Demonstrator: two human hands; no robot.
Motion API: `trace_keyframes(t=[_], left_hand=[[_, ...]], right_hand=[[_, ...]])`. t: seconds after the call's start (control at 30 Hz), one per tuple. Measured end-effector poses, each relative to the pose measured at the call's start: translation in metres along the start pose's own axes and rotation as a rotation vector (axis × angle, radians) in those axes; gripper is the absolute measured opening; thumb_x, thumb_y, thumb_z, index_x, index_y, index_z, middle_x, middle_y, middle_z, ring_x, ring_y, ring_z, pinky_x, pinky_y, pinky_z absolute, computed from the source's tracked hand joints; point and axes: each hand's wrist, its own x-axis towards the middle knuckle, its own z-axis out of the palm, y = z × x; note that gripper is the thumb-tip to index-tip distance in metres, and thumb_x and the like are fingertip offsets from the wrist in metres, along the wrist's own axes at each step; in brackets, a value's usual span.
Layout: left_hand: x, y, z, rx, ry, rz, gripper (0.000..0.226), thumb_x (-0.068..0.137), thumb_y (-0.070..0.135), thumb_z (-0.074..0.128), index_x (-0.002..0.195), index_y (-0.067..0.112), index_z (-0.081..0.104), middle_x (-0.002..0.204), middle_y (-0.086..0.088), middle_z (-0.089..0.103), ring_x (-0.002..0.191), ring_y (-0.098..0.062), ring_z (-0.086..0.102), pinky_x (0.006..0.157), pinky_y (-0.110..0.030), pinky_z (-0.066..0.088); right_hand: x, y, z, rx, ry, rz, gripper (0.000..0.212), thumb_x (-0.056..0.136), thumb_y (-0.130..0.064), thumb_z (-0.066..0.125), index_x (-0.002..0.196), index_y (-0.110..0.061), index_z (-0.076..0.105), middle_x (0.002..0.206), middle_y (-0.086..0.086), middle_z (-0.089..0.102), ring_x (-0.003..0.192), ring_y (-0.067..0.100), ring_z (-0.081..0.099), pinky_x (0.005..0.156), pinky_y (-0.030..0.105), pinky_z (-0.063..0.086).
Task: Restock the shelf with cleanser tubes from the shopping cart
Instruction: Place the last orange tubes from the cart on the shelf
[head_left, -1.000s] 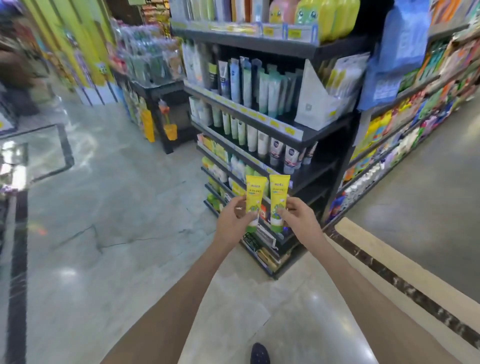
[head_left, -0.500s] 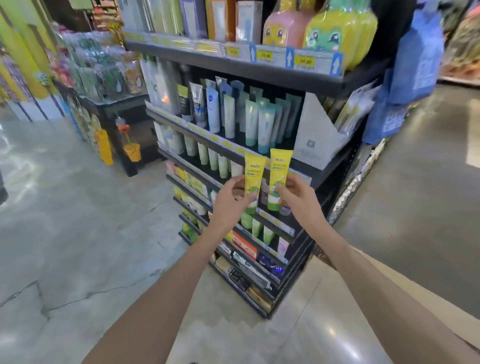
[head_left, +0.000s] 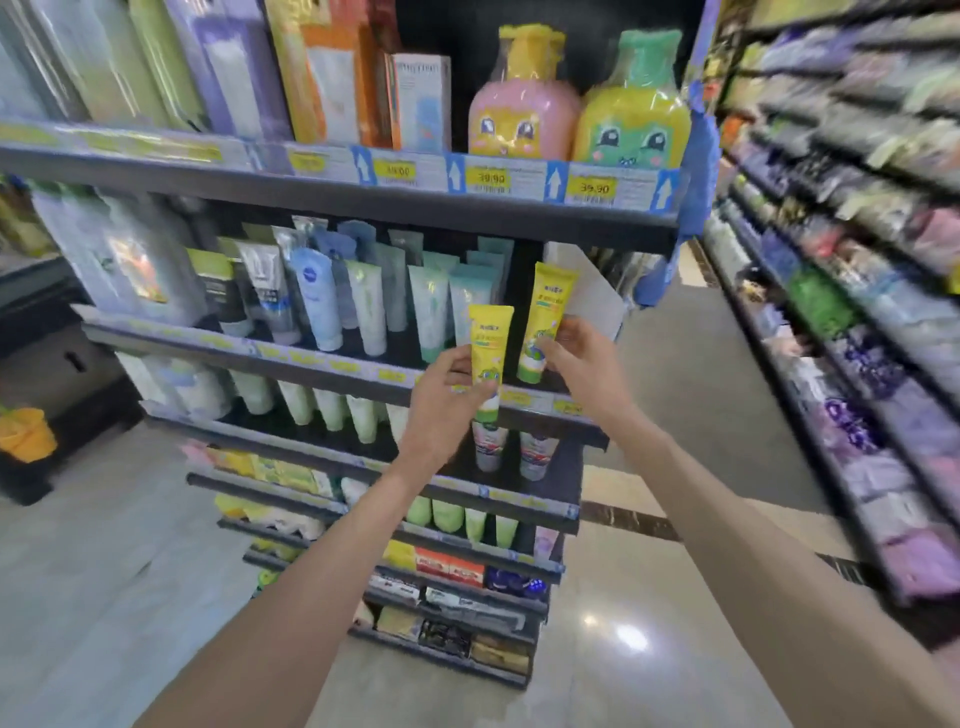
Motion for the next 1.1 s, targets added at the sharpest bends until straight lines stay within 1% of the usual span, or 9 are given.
trace_keyframes(t=[0.07, 0.13, 0.23, 0.3, 0.4, 0.53, 0.63, 0.87, 1.1], left_hand=[[0.008, -0.006, -0.004, -0.016, -0.027, -0.005, 0.042, 0.089, 0.022, 0.082, 0.128, 0.023, 0.064, 0.111, 0.014, 0.07, 0.094, 0.004, 0.062, 0.08, -0.012, 0.05], [0.01, -0.012, -0.008, -0.029, -0.055, 0.0, 0.04, 0.089, 0.02, 0.082, 0.125, 0.025, 0.064, 0.111, 0.016, 0.069, 0.094, 0.004, 0.062, 0.08, -0.011, 0.05], [0.014, -0.019, -0.015, -0.044, -0.067, 0.0, 0.042, 0.089, 0.021, 0.082, 0.127, 0.024, 0.065, 0.114, 0.015, 0.069, 0.097, 0.001, 0.063, 0.08, -0.015, 0.054], [0.016, -0.024, -0.019, -0.063, -0.07, -0.02, 0.043, 0.09, 0.02, 0.081, 0.129, 0.023, 0.064, 0.116, 0.014, 0.068, 0.097, 0.003, 0.063, 0.079, -0.015, 0.054], [0.02, -0.029, -0.026, -0.07, -0.074, -0.021, 0.043, 0.091, 0.019, 0.08, 0.13, 0.021, 0.063, 0.117, 0.013, 0.068, 0.099, 0.004, 0.062, 0.08, -0.016, 0.055], [0.023, -0.035, -0.032, -0.059, -0.078, -0.037, 0.043, 0.091, 0.02, 0.079, 0.131, 0.021, 0.064, 0.116, 0.012, 0.069, 0.1, 0.003, 0.063, 0.085, -0.019, 0.056], [0.024, -0.039, -0.036, -0.059, -0.079, -0.03, 0.041, 0.092, 0.018, 0.079, 0.13, 0.02, 0.065, 0.115, 0.011, 0.07, 0.099, 0.003, 0.064, 0.08, -0.012, 0.052], [0.023, -0.042, -0.037, -0.085, -0.084, -0.033, 0.04, 0.091, 0.015, 0.079, 0.129, 0.017, 0.066, 0.114, 0.007, 0.071, 0.097, 0.003, 0.065, 0.076, -0.009, 0.051], [0.021, -0.043, -0.045, -0.118, -0.097, -0.037, 0.039, 0.091, 0.013, 0.079, 0.127, 0.016, 0.066, 0.113, 0.006, 0.072, 0.097, 0.004, 0.065, 0.077, -0.009, 0.051]], right_hand=[[0.008, 0.004, 0.01, -0.073, 0.03, 0.018, 0.015, 0.1, -0.016, 0.066, 0.111, -0.023, 0.058, 0.099, -0.015, 0.069, 0.087, -0.007, 0.066, 0.089, 0.03, 0.056], [0.018, 0.011, 0.019, -0.14, 0.059, 0.057, 0.018, 0.099, -0.014, 0.067, 0.112, -0.02, 0.057, 0.097, -0.015, 0.066, 0.088, -0.006, 0.062, 0.09, 0.031, 0.053], [0.033, 0.021, 0.032, -0.187, 0.06, 0.118, 0.019, 0.096, -0.01, 0.069, 0.11, -0.018, 0.061, 0.095, -0.012, 0.068, 0.093, 0.01, 0.067, 0.096, 0.043, 0.055], [0.04, 0.027, 0.039, -0.217, 0.063, 0.143, 0.018, 0.095, -0.008, 0.069, 0.11, -0.014, 0.063, 0.098, -0.004, 0.071, 0.095, 0.017, 0.068, 0.096, 0.046, 0.056], [0.049, 0.035, 0.049, -0.246, 0.087, 0.145, 0.022, 0.096, -0.009, 0.067, 0.118, -0.008, 0.065, 0.106, 0.004, 0.073, 0.099, 0.02, 0.07, 0.094, 0.046, 0.057], [0.056, 0.038, 0.057, -0.304, 0.115, 0.13, 0.017, 0.099, -0.009, 0.063, 0.116, -0.01, 0.064, 0.106, 0.002, 0.07, 0.1, 0.019, 0.068, 0.091, 0.038, 0.056], [0.056, 0.04, 0.062, -0.333, 0.148, 0.102, 0.014, 0.1, -0.01, 0.06, 0.114, -0.009, 0.065, 0.105, 0.002, 0.07, 0.099, 0.02, 0.067, 0.087, 0.033, 0.054], [0.063, 0.042, 0.067, -0.383, 0.181, 0.11, 0.014, 0.101, -0.012, 0.06, 0.113, -0.007, 0.064, 0.108, 0.009, 0.073, 0.097, 0.025, 0.068, 0.088, 0.048, 0.057], [0.06, 0.037, 0.069, -0.423, 0.177, 0.141, 0.015, 0.1, -0.014, 0.063, 0.104, -0.001, 0.069, 0.1, 0.013, 0.074, 0.092, 0.03, 0.068, 0.082, 0.044, 0.056]])
